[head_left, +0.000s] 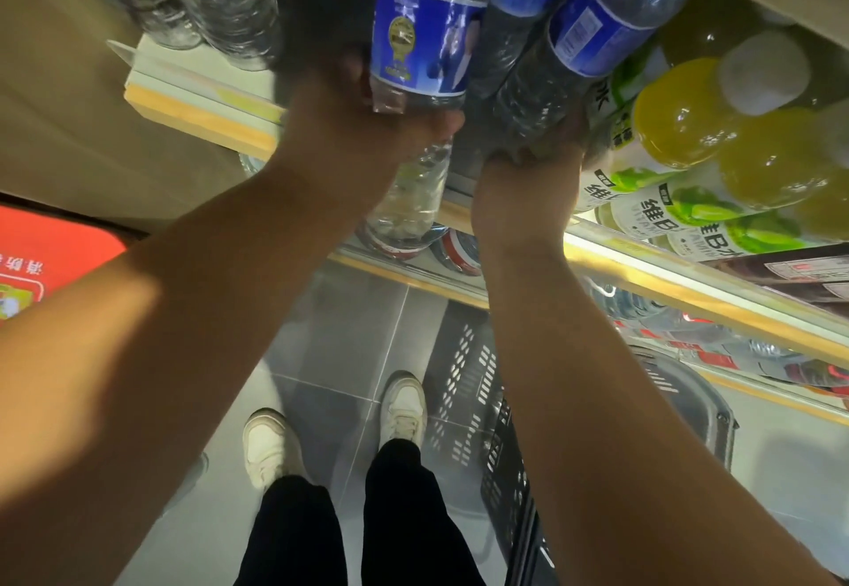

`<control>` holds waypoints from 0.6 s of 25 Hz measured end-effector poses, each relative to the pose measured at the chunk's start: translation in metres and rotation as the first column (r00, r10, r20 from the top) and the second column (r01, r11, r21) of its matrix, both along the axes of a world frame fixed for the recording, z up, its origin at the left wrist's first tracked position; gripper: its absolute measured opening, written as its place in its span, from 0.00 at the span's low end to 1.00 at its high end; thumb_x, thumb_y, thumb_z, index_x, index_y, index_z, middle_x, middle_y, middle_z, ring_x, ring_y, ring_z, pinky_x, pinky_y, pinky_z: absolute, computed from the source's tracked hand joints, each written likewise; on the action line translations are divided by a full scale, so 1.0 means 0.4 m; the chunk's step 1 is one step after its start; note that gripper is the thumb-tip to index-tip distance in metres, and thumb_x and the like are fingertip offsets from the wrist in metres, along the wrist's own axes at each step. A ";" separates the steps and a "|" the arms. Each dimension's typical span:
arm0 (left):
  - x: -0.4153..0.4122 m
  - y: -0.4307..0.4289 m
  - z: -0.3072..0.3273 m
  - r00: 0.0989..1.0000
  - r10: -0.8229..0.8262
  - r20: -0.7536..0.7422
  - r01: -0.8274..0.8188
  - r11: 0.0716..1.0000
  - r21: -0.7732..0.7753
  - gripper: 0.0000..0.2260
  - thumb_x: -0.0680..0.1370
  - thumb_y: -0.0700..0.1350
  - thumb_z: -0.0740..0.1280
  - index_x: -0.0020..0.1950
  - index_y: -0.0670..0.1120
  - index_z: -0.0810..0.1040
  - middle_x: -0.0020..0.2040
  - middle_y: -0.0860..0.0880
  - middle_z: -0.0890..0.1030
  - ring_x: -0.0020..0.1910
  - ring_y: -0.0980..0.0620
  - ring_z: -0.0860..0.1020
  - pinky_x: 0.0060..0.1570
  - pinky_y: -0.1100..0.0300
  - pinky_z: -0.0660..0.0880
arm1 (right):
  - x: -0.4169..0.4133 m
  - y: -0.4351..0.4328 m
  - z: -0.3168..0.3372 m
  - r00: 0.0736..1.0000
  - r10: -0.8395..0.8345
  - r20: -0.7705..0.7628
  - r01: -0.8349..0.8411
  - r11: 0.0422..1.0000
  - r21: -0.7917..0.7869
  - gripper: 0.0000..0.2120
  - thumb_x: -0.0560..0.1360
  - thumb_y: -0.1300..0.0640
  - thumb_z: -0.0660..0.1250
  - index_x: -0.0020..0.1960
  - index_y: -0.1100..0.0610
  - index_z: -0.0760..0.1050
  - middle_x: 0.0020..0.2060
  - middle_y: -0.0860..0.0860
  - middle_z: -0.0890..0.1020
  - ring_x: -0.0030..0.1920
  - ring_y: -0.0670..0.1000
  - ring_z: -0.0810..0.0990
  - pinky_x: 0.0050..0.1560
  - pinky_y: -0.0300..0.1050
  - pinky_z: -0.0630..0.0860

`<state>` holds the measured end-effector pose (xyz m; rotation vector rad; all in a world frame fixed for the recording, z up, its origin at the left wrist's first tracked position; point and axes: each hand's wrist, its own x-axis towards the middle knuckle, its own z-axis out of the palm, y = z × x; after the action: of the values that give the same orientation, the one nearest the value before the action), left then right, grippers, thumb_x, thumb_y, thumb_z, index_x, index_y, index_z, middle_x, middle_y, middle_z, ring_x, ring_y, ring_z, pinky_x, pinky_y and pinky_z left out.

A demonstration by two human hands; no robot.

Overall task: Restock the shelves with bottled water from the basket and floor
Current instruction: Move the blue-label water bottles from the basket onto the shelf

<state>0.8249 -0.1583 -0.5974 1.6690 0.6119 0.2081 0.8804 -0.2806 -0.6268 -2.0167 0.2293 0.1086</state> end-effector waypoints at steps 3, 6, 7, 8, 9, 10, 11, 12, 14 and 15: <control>0.016 -0.009 0.008 0.997 -0.030 0.068 0.030 1.000 0.007 0.24 0.68 0.46 0.77 0.62 0.44 0.78 0.53 0.51 0.85 0.51 0.58 0.83 0.54 0.57 0.80 | -0.051 -0.004 0.009 0.995 0.081 0.056 -0.088 0.984 0.152 0.35 0.66 0.61 0.60 0.73 0.53 0.66 0.61 0.49 0.77 0.57 0.47 0.79 0.55 0.37 0.77; 0.034 -0.013 0.014 0.990 -0.054 0.131 0.055 0.998 -0.006 0.25 0.68 0.45 0.77 0.63 0.41 0.77 0.55 0.49 0.84 0.53 0.56 0.82 0.55 0.58 0.79 | -0.081 -0.008 0.016 0.984 0.171 0.042 -0.176 0.950 0.257 0.31 0.65 0.60 0.63 0.70 0.57 0.69 0.61 0.54 0.79 0.58 0.50 0.80 0.58 0.51 0.79; 0.040 -0.014 0.014 0.987 -0.059 0.150 0.063 0.998 -0.024 0.26 0.67 0.45 0.77 0.63 0.39 0.76 0.55 0.47 0.84 0.54 0.53 0.83 0.55 0.56 0.79 | -0.087 -0.014 0.025 0.978 0.203 0.037 -0.206 0.944 0.256 0.31 0.65 0.61 0.64 0.69 0.58 0.70 0.60 0.54 0.80 0.57 0.50 0.81 0.59 0.51 0.79; 0.045 -0.017 0.017 0.984 -0.060 0.167 0.070 0.996 -0.053 0.26 0.67 0.44 0.77 0.62 0.37 0.76 0.55 0.45 0.84 0.53 0.51 0.83 0.55 0.54 0.80 | -0.088 -0.023 0.027 0.971 0.234 0.038 -0.237 0.941 0.244 0.30 0.66 0.61 0.66 0.68 0.58 0.70 0.59 0.53 0.81 0.57 0.48 0.81 0.59 0.49 0.79; 0.051 -0.019 0.020 0.982 -0.061 0.179 0.077 0.994 -0.080 0.26 0.67 0.42 0.77 0.62 0.36 0.76 0.54 0.43 0.84 0.53 0.49 0.83 0.54 0.51 0.80 | -0.084 -0.030 0.029 0.964 0.263 0.033 -0.264 0.939 0.222 0.30 0.66 0.62 0.68 0.68 0.57 0.71 0.58 0.51 0.81 0.56 0.46 0.81 0.59 0.46 0.78; 0.057 -0.022 0.023 0.979 -0.069 0.190 0.088 0.992 -0.092 0.25 0.67 0.41 0.77 0.61 0.35 0.75 0.53 0.42 0.84 0.52 0.48 0.83 0.54 0.50 0.80 | -0.076 -0.036 0.029 0.958 0.286 0.030 -0.286 0.933 0.218 0.31 0.66 0.62 0.71 0.68 0.56 0.70 0.57 0.50 0.82 0.56 0.45 0.81 0.59 0.44 0.78; 0.062 -0.026 0.027 0.978 -0.078 0.195 0.096 0.992 -0.085 0.25 0.68 0.39 0.77 0.61 0.35 0.75 0.53 0.42 0.84 0.52 0.49 0.83 0.53 0.51 0.80 | -0.068 -0.041 0.032 0.954 0.298 0.019 -0.295 0.933 0.207 0.31 0.66 0.62 0.73 0.69 0.56 0.70 0.57 0.49 0.82 0.57 0.45 0.81 0.59 0.45 0.78; 0.067 -0.029 0.031 0.977 -0.085 0.194 0.099 0.993 -0.060 0.24 0.68 0.39 0.77 0.61 0.36 0.75 0.53 0.43 0.84 0.51 0.52 0.83 0.52 0.55 0.80 | -0.057 -0.045 0.031 0.953 0.303 0.016 -0.300 0.932 0.203 0.32 0.67 0.62 0.75 0.69 0.55 0.70 0.56 0.48 0.82 0.57 0.46 0.81 0.59 0.47 0.78; 0.075 -0.035 0.034 0.978 -0.103 0.182 0.106 0.994 -0.006 0.25 0.68 0.38 0.78 0.62 0.36 0.74 0.52 0.47 0.83 0.49 0.57 0.83 0.48 0.65 0.78 | -0.035 -0.050 0.026 0.953 0.301 0.024 -0.301 0.937 0.178 0.31 0.67 0.64 0.75 0.68 0.57 0.70 0.55 0.48 0.83 0.55 0.46 0.81 0.57 0.46 0.79; 0.079 -0.041 0.033 0.979 -0.105 0.176 0.108 0.994 -0.007 0.26 0.68 0.38 0.78 0.63 0.36 0.73 0.53 0.47 0.83 0.50 0.58 0.82 0.47 0.67 0.78 | -0.025 -0.050 0.025 0.953 0.302 0.032 -0.303 0.940 0.155 0.30 0.67 0.65 0.75 0.68 0.58 0.70 0.54 0.49 0.83 0.55 0.47 0.82 0.55 0.45 0.79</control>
<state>0.8564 -0.1748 -0.5843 1.6425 0.3898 0.2683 0.8705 -0.3007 -0.6167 -1.8797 -0.0955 0.3036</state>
